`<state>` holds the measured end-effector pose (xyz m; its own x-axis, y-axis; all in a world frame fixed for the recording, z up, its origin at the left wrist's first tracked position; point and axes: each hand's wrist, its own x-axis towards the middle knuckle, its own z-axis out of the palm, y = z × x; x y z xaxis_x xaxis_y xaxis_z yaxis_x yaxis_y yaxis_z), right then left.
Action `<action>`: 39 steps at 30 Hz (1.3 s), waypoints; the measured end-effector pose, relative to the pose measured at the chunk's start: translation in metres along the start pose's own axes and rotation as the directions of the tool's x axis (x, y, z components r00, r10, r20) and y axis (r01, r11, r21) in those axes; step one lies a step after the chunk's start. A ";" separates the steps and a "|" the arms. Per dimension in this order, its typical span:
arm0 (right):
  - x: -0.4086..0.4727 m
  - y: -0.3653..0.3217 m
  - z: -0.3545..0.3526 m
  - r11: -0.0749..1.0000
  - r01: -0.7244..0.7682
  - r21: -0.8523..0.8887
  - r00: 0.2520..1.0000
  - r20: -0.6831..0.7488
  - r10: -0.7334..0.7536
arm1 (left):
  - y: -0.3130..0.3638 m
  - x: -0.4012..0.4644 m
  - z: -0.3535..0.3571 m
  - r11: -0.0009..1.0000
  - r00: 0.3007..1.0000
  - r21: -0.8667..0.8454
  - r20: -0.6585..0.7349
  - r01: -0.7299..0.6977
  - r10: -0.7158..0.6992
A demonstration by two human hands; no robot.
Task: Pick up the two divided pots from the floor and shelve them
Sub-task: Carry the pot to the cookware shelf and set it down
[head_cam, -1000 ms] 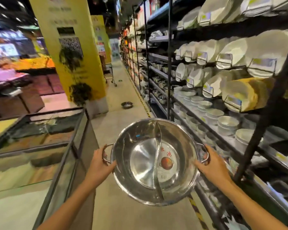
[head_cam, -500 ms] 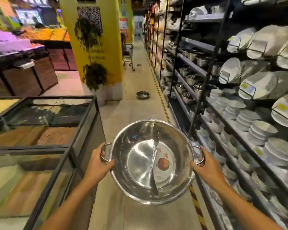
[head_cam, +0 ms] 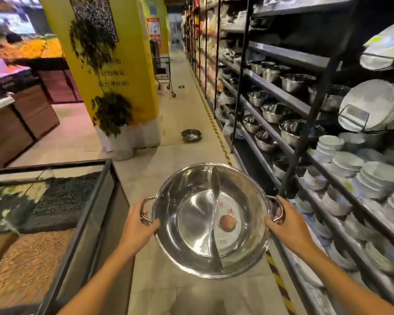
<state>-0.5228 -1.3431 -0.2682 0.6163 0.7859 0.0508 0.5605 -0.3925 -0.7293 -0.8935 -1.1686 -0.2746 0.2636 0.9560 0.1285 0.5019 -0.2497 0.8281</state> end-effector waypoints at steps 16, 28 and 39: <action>0.438 -0.062 0.112 0.996 0.039 0.083 0.994 0.098 -0.047 | -0.024 0.426 0.079 0.999 0.993 0.034 -0.116 -0.021 0.024; 0.687 -0.040 0.194 0.978 -0.207 0.041 0.978 -0.014 0.208 | -0.101 0.777 0.202 0.997 0.967 0.059 0.251 -0.057 0.041; 0.868 0.048 0.241 0.929 -0.369 0.021 0.926 -0.072 0.370 | -0.083 0.979 0.346 0.987 0.927 0.109 0.367 -0.121 0.073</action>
<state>-0.0941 -0.5651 -0.4237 0.8182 0.5481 -0.1734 0.2815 -0.6450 -0.7105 -0.3919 -0.2648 -0.4061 0.5832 0.8121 -0.0205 0.5530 -0.3784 0.7423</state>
